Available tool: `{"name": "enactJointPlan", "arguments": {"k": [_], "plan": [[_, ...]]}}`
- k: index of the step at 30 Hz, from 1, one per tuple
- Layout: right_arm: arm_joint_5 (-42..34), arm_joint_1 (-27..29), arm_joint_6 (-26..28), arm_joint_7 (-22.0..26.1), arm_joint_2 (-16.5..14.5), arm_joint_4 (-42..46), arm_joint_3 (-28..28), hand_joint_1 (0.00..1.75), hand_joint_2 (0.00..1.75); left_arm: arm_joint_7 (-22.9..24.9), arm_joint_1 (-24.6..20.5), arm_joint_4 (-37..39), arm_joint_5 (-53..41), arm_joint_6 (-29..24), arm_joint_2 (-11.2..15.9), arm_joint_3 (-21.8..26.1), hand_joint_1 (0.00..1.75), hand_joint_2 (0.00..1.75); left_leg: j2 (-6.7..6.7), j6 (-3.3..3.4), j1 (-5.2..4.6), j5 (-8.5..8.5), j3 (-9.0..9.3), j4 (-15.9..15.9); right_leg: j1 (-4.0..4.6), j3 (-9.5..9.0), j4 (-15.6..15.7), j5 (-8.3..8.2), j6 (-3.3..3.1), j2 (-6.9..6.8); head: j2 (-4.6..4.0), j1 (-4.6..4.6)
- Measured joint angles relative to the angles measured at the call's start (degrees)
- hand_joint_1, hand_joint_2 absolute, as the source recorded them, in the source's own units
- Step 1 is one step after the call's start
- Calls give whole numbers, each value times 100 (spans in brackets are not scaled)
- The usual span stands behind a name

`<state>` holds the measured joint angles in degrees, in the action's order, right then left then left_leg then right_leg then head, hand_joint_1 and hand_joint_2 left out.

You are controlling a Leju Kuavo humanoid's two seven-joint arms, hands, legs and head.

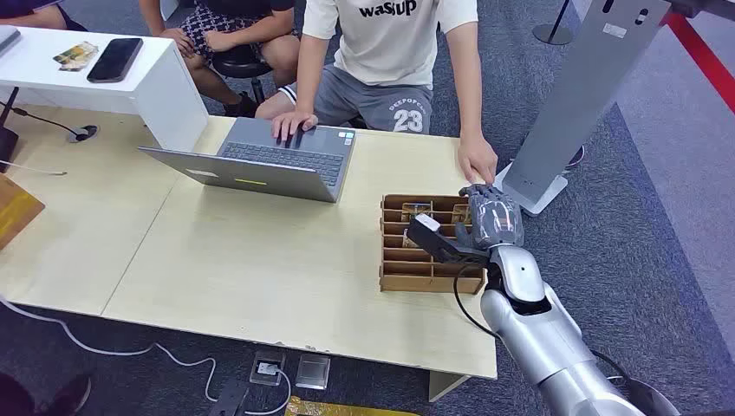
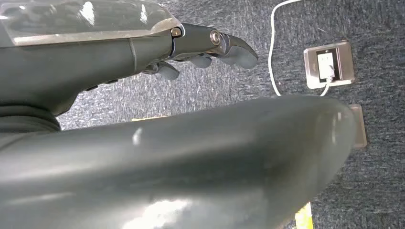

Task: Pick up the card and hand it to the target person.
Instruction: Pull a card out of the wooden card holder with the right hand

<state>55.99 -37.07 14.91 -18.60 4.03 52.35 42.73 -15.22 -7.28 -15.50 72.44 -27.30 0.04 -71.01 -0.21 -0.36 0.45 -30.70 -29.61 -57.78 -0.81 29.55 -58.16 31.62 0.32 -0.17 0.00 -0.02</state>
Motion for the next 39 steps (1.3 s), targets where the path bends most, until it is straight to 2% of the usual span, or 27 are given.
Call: {"name": "enactJointPlan", "arguments": {"k": [20,22,26,35,39], "plan": [[25,-86,-165,-64,-73,-224,9,78,175,19,-1,0,5,-31,0,0,0,0,0,0,0,0,1,0,0,-1,0,0,0,0,0,-1],[32,-96,-180,-86,-74,-235,10,82,175,19,-1,0,5,-30,0,0,0,0,0,0,0,0,2,0,0,-1,0,0,0,0,0,-1],[85,-111,-215,-139,-82,-245,14,105,175,19,-1,0,5,-27,0,0,0,0,0,0,0,0,3,0,0,-2,0,0,0,0,0,-2],[293,-135,-180,-269,-95,-249,26,114,175,19,0,0,5,-27,0,0,0,0,0,0,0,0,2,-1,0,-1,0,0,0,0,0,-2],[436,-134,-134,-368,-96,-247,30,113,175,15,0,0,5,-28,0,0,0,0,0,0,0,0,3,0,0,-1,0,0,0,0,0,-2]]}}
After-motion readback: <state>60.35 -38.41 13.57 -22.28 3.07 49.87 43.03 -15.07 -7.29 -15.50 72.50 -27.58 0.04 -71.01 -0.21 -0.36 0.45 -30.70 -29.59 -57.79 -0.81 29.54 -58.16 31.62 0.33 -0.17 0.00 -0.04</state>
